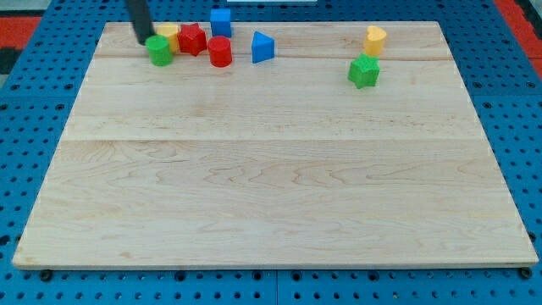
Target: Move the green circle below the green star
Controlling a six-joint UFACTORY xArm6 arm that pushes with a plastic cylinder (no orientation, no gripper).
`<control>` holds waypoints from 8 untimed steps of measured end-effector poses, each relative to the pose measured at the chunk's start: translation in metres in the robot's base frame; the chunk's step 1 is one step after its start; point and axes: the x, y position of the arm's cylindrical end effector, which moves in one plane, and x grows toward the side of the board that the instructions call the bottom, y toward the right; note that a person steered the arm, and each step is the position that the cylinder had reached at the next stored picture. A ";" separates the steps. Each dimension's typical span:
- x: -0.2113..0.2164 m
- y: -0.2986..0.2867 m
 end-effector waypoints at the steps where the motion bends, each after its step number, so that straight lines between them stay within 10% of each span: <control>1: 0.025 0.035; 5: 0.159 -0.033; 8: 0.158 0.076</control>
